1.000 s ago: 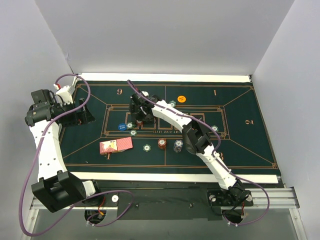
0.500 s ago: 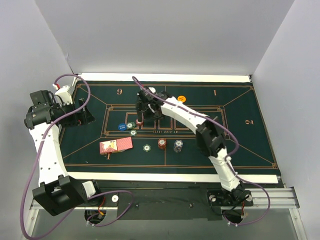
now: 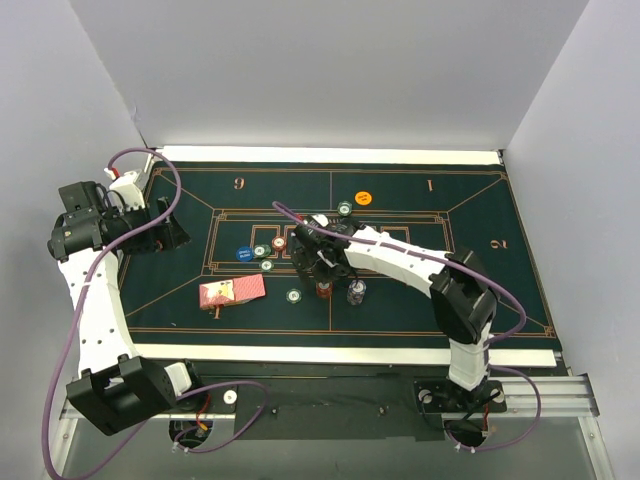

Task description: Distribute texas hold em gaming equipment

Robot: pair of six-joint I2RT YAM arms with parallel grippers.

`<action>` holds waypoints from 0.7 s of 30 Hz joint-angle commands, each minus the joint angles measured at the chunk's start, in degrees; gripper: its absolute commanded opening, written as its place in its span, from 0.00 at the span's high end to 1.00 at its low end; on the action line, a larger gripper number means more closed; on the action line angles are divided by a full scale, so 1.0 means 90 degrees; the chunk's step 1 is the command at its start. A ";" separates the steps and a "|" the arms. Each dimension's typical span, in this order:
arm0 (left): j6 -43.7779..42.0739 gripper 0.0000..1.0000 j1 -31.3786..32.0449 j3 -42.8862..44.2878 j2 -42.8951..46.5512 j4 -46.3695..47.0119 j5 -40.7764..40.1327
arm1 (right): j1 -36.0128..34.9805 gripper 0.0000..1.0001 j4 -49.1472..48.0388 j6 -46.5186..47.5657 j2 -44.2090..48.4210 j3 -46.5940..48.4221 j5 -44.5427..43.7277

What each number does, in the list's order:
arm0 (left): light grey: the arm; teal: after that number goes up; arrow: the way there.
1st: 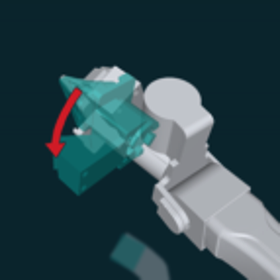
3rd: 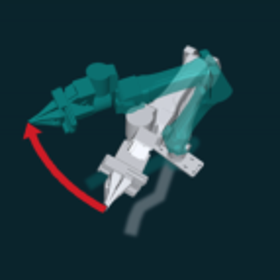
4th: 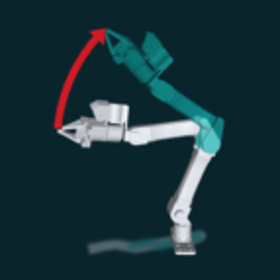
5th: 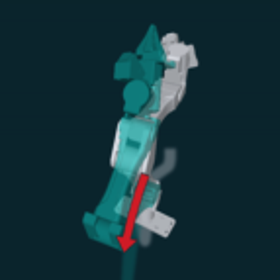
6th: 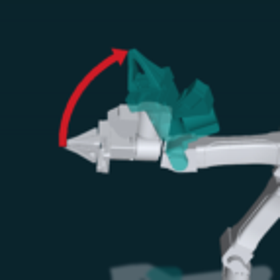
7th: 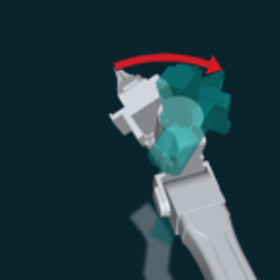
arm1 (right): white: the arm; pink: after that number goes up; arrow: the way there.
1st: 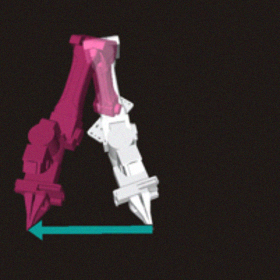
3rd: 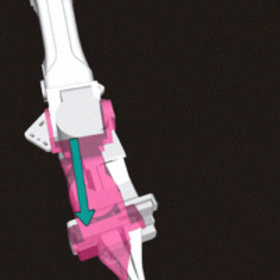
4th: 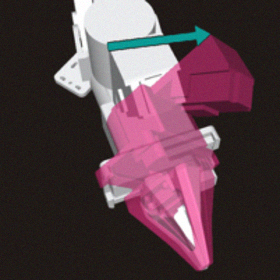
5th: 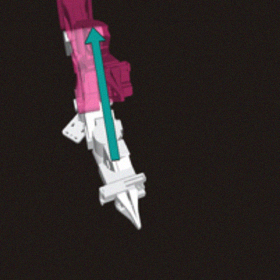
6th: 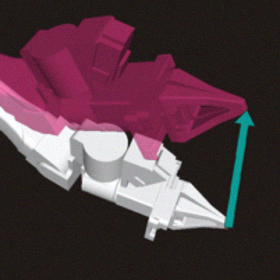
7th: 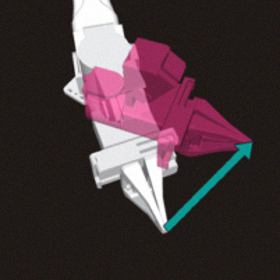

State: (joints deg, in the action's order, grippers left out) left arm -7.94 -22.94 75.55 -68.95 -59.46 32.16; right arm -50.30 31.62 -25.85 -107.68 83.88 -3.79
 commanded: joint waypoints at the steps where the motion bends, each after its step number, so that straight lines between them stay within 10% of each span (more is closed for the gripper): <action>1: 0.0014 0.03 -0.0039 0.0043 0.0122 0.0035 0.0235 | -0.0084 0.19 0.0032 0.0020 0.0109 -0.0052 -0.0223; 21: -0.0016 0.03 -0.0029 0.0151 0.0053 0.0005 0.0138 | -0.0104 0.41 -0.0153 -0.0078 -0.0565 -0.0111 -0.0165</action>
State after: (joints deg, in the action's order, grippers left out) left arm -7.94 -22.94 75.55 -68.95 -59.83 32.25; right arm -51.33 29.67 -25.91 -112.95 82.76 -4.12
